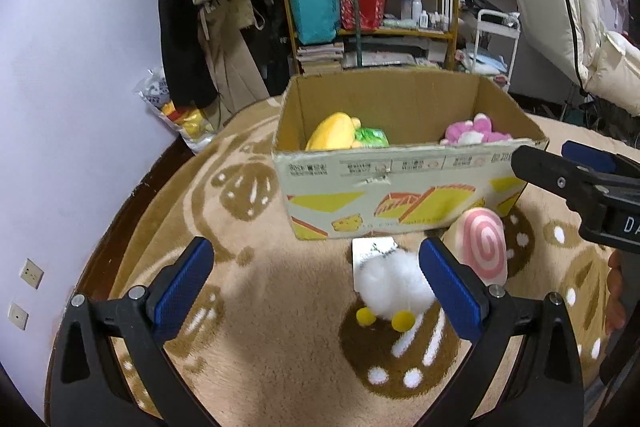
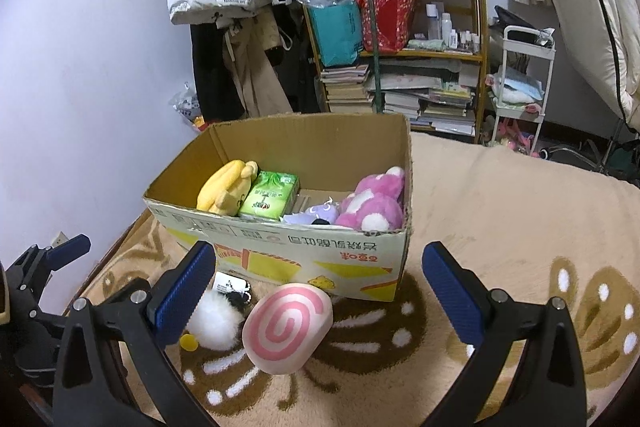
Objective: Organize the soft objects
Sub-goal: 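Move both open tools back toward the white chick and pink-swirl cushion, then close left tool on white chick toy while right tool grasps pink-swirl cushion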
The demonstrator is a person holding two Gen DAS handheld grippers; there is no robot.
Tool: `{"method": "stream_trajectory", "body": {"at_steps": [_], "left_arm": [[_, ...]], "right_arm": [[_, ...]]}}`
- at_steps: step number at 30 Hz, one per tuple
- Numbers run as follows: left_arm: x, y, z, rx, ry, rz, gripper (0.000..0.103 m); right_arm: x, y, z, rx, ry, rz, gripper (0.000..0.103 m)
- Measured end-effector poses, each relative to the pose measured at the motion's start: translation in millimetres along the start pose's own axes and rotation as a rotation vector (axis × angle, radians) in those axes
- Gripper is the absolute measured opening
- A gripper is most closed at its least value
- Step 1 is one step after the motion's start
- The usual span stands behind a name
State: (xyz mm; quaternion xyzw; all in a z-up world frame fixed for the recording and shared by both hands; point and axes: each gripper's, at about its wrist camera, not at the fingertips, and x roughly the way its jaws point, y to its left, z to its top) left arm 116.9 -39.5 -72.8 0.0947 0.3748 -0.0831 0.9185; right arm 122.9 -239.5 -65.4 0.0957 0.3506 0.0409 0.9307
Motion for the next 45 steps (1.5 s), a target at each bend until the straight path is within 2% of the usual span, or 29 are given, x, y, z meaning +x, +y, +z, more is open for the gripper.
{"method": "stream_trajectory", "body": {"at_steps": [18, 24, 32, 42, 45], "left_arm": [[34, -7, -8, 0.029, 0.133, -0.039, 0.101], [43, -8, -11, 0.019, 0.166, -0.086, 0.101], [55, -18, -16, 0.061, 0.209, -0.129, 0.101], [65, -30, -22, 0.121, 0.231, -0.143, 0.101], [70, -32, -24, 0.132, 0.259, -0.157, 0.101]], "right_arm": [[43, 8, -14, -0.026, 0.115, 0.017, 0.103], [55, 12, -22, -0.039, 0.165, 0.02, 0.103], [72, 17, -33, -0.093, 0.256, 0.001, 0.103], [86, 6, -43, -0.019, 0.338, 0.061, 0.103], [89, 1, -43, 0.022, 0.363, 0.088, 0.097]]}}
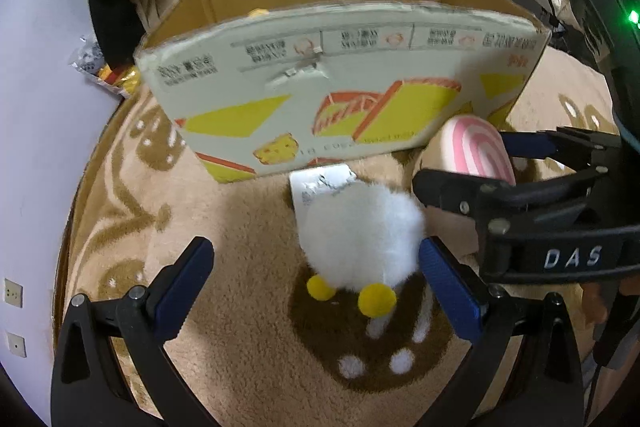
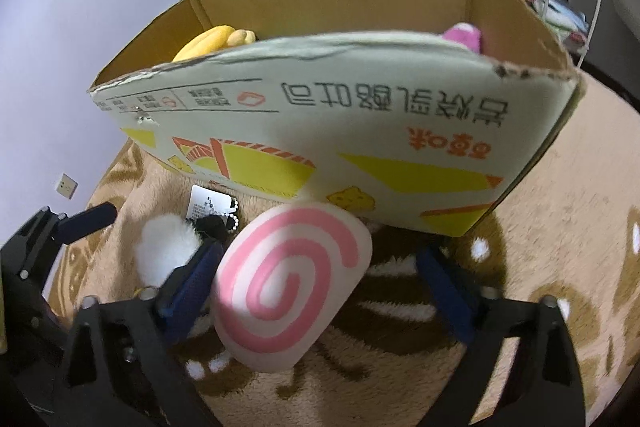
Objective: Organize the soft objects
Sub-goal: 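Close left tool on white chick toy while right tool grasps pink-swirl cushion, then lift chick with left tool while right tool carries cushion over the box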
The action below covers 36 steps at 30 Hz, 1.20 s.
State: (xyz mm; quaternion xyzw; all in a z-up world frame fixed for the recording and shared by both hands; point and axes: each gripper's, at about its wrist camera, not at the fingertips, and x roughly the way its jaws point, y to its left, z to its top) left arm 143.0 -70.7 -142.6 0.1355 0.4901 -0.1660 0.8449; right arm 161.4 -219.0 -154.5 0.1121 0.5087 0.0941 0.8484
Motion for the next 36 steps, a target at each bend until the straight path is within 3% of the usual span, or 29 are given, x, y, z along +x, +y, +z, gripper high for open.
{"method": "stream_trajectory", "body": {"at_steps": [7, 9, 14, 23, 36], "left_arm": [[2, -8, 1, 0.045, -0.005, -0.011, 0.096], [3, -13, 1, 0.071, -0.004, -0.016, 0.085], [11, -17, -2, 0.089, 0.037, -0.033, 0.043], [10, -2, -2, 0.012, 0.04, -0.062, 0.011], [-25, 5, -6, -0.011, -0.068, -0.09, 0.007]], "right_arm": [[7, -7, -2, 0.053, 0.041, 0.036, 0.086], [5, -8, -3, 0.048, 0.041, 0.045, 0.081], [10, -1, -3, 0.043, 0.044, 0.051, 0.076], [3, 5, -5, 0.017, 0.035, 0.037, 0.061], [-33, -4, -15, 0.021, -0.03, -0.001, 0.056]]}}
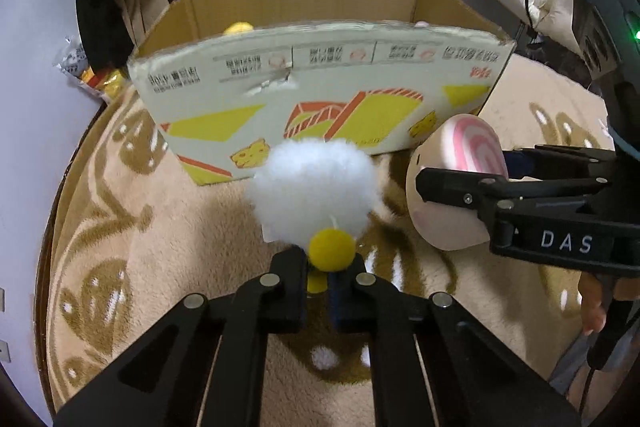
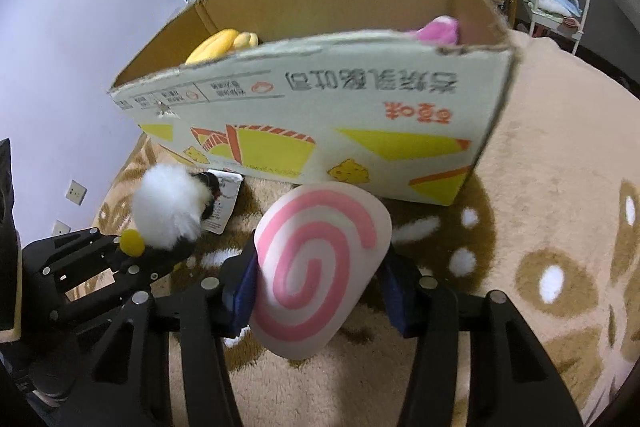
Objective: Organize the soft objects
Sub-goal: 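Lift chick with left tool while right tool carries cushion over the box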
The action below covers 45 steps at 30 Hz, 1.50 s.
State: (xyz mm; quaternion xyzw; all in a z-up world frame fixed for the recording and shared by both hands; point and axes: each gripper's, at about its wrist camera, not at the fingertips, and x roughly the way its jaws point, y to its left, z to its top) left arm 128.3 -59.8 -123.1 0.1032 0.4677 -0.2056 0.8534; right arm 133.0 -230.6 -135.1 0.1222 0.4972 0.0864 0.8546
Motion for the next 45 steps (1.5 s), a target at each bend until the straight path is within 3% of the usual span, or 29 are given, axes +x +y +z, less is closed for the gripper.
{"method": "stream_trajectory", "body": {"at_steps": [29, 45], "left_arm": [[-108, -6, 19, -0.021, -0.463, 0.071, 0.007], [-107, 9, 72, 0.01, -0.524, 0.131, 0.007]], "right_arm": [[-104, 13, 17, -0.073, -0.326, -0.037, 0.054], [-105, 12, 59, -0.113, -0.442, -0.031, 0.054]]}}
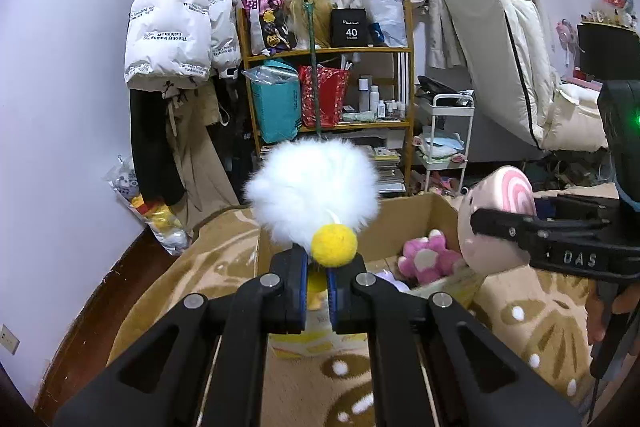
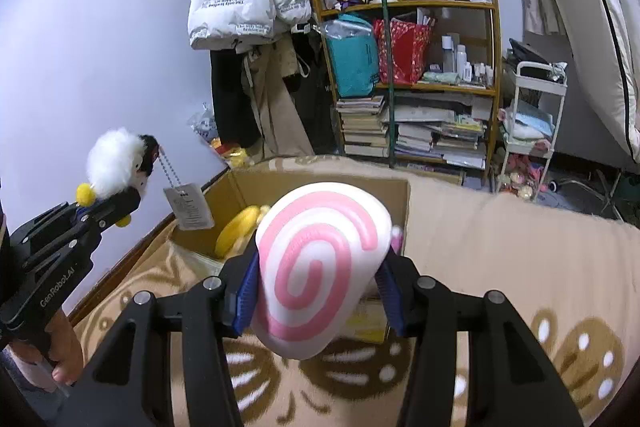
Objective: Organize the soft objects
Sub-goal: 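Lift chick with left tool while right tool carries cushion over the box, then open both tools over the box releasing chick and cushion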
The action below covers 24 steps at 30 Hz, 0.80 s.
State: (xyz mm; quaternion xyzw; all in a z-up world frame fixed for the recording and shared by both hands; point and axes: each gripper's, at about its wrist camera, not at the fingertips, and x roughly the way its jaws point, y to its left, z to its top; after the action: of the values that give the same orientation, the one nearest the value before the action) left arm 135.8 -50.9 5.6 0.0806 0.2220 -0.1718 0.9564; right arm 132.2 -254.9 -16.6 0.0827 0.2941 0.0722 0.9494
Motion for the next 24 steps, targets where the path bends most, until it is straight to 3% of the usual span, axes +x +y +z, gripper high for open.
{"method": "stream_trajectory", "body": {"at_steps": [12, 24], "left_arm": [[51, -8, -15, 0.018, 0.118, 0.014, 0.009], [65, -14, -33, 0.051, 0.201, 0.043, 0.025]], "right_arm": [[38, -7, 1, -0.004, 0.008, 0.039, 0.059], [43, -20, -9, 0.077, 0.036, 0.057, 0.069]]}}
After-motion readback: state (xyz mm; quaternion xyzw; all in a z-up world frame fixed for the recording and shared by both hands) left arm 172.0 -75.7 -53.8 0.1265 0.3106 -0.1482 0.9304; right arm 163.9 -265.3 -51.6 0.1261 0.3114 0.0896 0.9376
